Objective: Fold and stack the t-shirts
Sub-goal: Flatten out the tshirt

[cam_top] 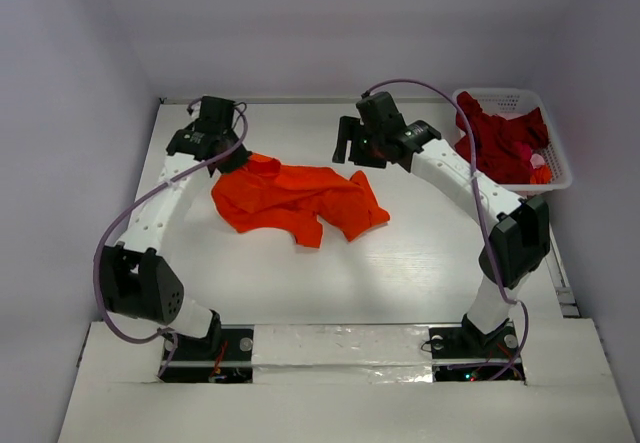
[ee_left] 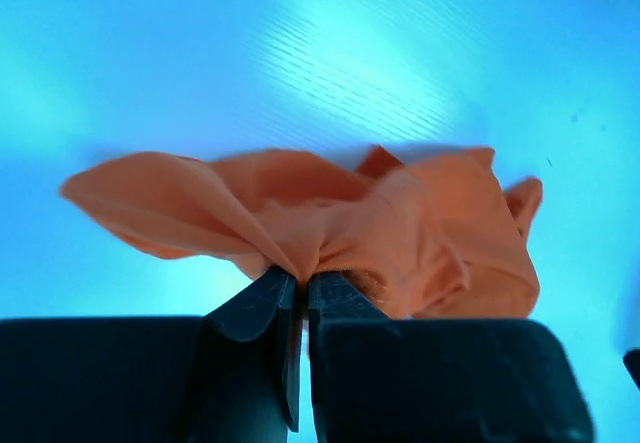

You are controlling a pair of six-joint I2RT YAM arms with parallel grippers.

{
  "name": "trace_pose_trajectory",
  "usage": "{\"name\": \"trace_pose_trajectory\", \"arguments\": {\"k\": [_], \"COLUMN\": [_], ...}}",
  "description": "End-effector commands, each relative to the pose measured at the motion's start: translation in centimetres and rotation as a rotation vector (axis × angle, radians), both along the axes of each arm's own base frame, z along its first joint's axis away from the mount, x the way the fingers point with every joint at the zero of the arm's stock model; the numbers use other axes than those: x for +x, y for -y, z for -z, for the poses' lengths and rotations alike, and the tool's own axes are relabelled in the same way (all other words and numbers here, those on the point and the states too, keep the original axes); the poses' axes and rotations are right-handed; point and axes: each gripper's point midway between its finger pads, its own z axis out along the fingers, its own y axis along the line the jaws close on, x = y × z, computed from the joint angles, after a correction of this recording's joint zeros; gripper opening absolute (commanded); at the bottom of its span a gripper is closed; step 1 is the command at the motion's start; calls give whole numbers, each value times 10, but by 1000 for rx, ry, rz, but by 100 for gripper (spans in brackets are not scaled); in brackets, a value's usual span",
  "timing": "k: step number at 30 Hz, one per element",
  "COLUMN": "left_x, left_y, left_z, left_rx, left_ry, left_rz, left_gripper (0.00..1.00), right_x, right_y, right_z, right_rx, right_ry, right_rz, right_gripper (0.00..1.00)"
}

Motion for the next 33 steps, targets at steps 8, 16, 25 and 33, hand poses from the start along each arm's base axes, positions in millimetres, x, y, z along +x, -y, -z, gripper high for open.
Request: {"name": "trace_pose_trajectory", "arguments": {"k": [8,16,25,33], "left_x": [5,5,-6,-9], "left_y": [-76,-89,-132,-153], "left_z": [-50,-48,-47,-7], "left_rx": [19,17,11,-80], "left_ry": [100,98,106,48], "left_rz": [-87,-108,-243,-319], "left_gripper": [0,0,0,0], "right_x": [4,8,3,2], "right_y": [-4,-12,-9,-13], "right_z": [-3,7,10,1], "right_rx": [29,19,22,28], "right_ry": [30,2,-8,-11], "right_rz": [-7,-39,-30,-57], "right_gripper": [76,76,76,77]}}
